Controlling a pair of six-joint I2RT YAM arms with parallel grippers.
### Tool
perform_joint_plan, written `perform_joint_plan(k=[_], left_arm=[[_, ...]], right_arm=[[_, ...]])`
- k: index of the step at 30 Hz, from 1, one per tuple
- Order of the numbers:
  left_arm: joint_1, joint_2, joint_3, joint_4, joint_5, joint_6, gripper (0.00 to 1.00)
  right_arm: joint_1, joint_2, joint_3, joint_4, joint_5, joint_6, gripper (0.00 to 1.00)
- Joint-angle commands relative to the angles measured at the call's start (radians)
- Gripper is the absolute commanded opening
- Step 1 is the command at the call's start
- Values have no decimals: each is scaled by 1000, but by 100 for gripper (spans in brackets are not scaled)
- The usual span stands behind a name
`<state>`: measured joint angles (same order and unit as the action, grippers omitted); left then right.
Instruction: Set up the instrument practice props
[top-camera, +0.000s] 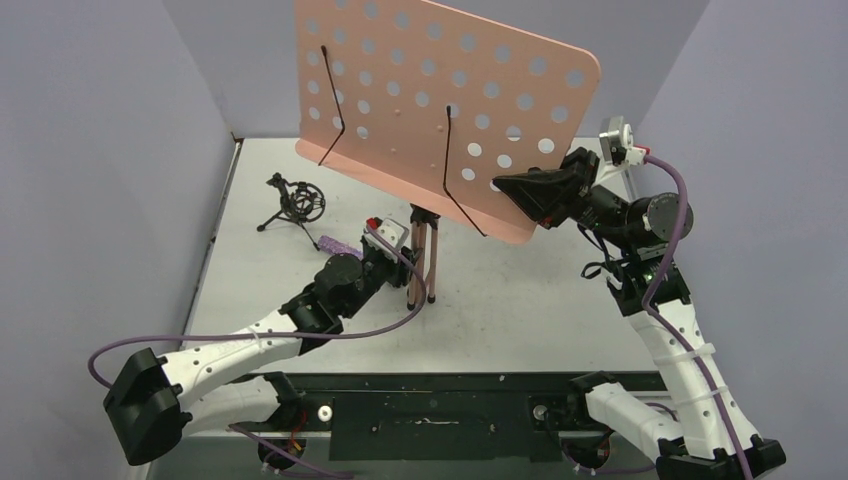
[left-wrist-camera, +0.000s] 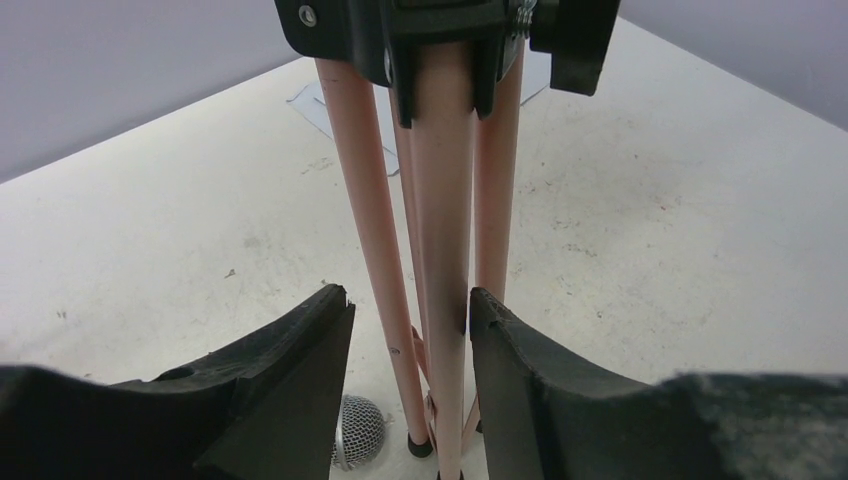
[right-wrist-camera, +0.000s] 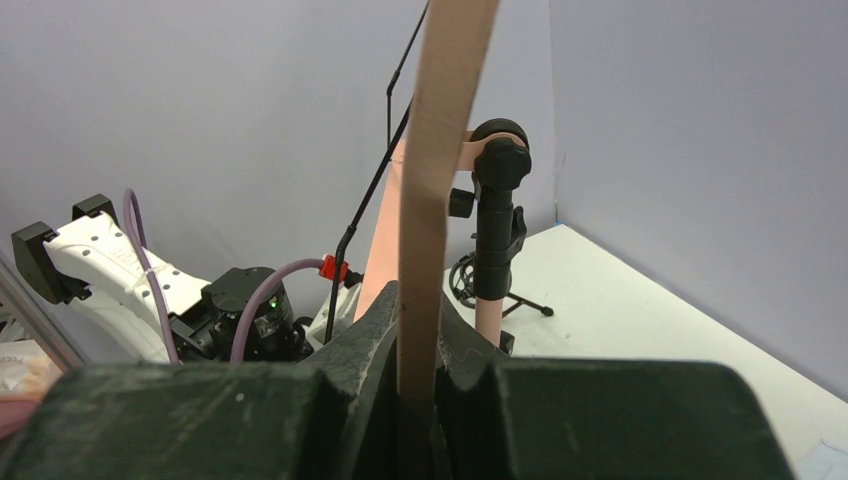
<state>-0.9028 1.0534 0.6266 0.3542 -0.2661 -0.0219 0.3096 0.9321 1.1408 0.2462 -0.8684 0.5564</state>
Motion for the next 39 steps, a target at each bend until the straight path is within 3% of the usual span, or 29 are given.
perform_joint_plan(k=[1,8,10,12,15,16,19,24,29,32,39], left_arm=[[-4,11,48,80,-19,15,43],[-5,32,71,83,-24,17,49],[-5,38,78,76,-23,40,46],[-5,41,79,73,-11,47,34],[-5,35,75,61,-1,48,1],[-4,32,71,59,0,47,0],[-4,19,60,55,8,42,0],[-5,-2,47,29,44,61,0],[-5,-18,35,28,68,63,0],[-5,-20,32,27,74,53,0],[-4,-29,32,17,64,-1,0]], right_arm=[[18,4,33,59,-9,-19,5],[23,9,41,59,-10,-21,5],[25,10,43,59,-11,-21,5],[27,11,46,58,-10,-23,5],[27,14,48,51,-5,-30,5],[27,12,48,47,-3,-33,5],[26,11,48,30,4,-61,24],[27,1,50,13,20,-104,70],[26,-5,41,28,21,-105,99],[27,-19,10,60,13,-112,90],[29,-79,-65,176,-55,-115,90]])
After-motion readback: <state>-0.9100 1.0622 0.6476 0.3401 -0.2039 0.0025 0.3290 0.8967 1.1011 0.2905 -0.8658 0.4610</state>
